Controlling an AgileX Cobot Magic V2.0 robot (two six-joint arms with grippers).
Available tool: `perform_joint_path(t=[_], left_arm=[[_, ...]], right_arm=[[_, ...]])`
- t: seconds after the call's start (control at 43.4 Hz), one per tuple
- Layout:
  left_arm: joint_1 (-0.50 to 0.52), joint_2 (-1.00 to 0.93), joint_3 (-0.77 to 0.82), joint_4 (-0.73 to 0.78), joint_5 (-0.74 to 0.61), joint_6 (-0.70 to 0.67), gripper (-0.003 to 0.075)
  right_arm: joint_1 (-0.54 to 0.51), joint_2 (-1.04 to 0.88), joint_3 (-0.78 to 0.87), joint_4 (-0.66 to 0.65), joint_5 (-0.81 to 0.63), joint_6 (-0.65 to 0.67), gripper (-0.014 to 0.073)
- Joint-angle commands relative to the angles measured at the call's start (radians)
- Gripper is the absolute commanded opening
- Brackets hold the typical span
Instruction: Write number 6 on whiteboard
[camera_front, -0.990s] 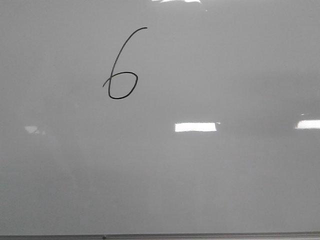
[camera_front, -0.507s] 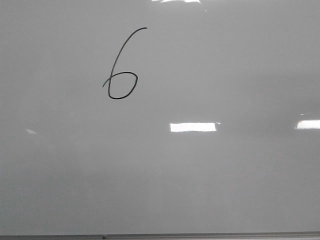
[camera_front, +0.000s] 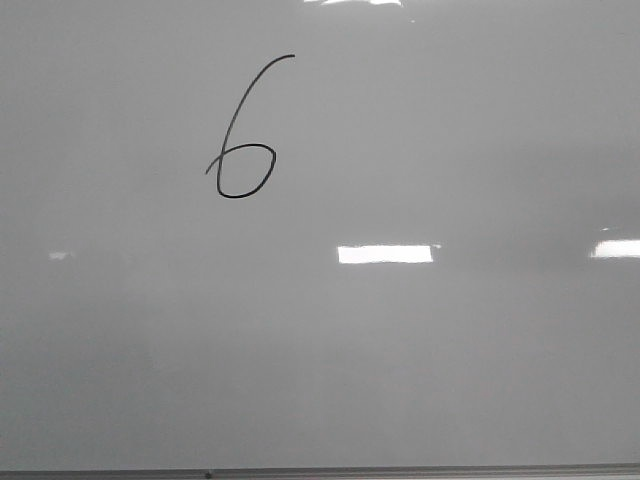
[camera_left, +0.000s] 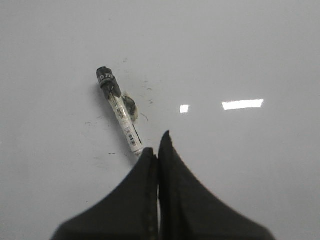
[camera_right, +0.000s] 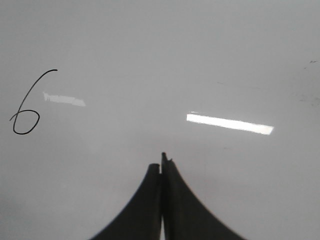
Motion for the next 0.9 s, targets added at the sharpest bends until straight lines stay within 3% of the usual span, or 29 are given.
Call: perform_joint_path(t=[0.0,0.875], left_arm=[[-0.007,-0.013,0.005,0.002,-0.074,-0.011,-0.002],[-0.007,-0.013,0.005,0.002,-0.074,-0.011,-0.002]], right_arm=[[-0.006,0.013,-0.024,0.006,-0.075,-0.001,-0.0069],[-0.006,0.012,-0.02,-0.039,-0.076,-0.004,-0.0069]])
